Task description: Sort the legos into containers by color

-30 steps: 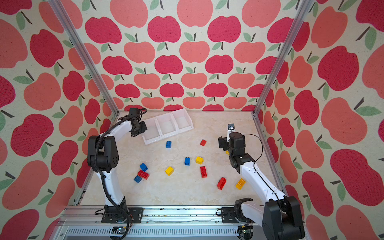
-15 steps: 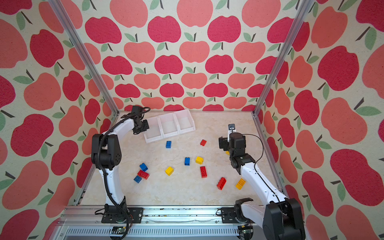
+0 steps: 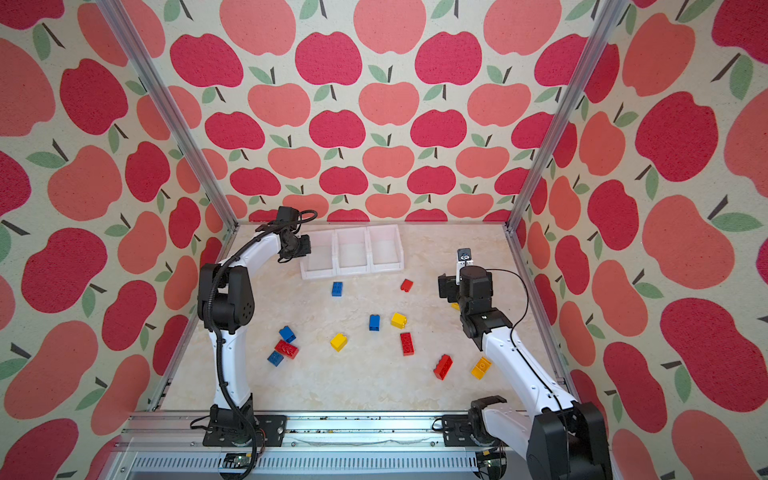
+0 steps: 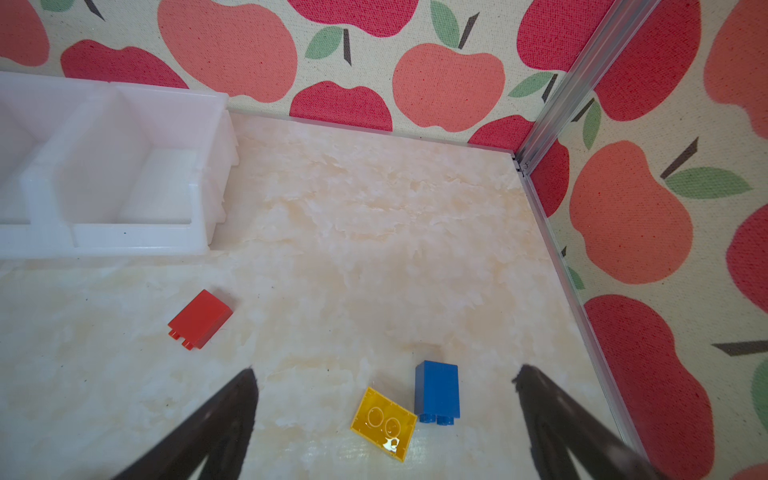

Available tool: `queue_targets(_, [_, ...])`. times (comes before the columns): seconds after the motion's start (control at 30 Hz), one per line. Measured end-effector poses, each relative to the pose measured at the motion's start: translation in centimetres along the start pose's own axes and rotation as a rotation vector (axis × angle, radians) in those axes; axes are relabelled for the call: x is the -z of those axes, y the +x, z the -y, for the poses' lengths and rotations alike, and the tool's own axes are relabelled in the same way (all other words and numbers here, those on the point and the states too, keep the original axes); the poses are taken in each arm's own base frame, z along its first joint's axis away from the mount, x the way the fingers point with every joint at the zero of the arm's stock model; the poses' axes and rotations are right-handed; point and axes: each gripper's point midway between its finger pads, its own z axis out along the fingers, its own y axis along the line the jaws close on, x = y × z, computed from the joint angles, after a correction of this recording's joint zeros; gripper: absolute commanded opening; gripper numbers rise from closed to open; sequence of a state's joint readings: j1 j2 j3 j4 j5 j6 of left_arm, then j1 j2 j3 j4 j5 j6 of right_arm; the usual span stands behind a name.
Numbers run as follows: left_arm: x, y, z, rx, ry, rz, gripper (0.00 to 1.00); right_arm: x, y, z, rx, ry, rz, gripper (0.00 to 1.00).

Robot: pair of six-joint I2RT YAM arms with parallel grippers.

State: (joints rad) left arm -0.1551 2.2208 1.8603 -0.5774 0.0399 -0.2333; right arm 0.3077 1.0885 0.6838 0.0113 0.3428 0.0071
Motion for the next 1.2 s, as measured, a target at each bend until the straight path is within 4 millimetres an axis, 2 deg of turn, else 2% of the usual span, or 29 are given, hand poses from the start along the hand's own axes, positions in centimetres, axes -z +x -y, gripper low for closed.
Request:
queue_targets(0.27, [-0.7,-0.6,2.3,-0.045,0.043,0.01,0.0,0.1,0.1,0.0,-0.002,0.0,-0.003,0.99])
queue_targets(0.73, [-1.1,-0.9,4.1,-0.072,0.072,0.009,0.0,0.1,0.1,0.0,-0.006,0.0,-0.001,0.99])
queue_targets(0.83, [-1.2,-1.0,4.6,-0.08,0.077,0.01,0.08,0.2,0.0,0.0,-0.009,0.0,-0.001,0.99])
queue_targets(1.2, [-1.2,-0.4,5.4,-0.105,0.089,-0.006,0.55,0.2,0.8,0.0,-0.019,-0.001,-0.032,0.99])
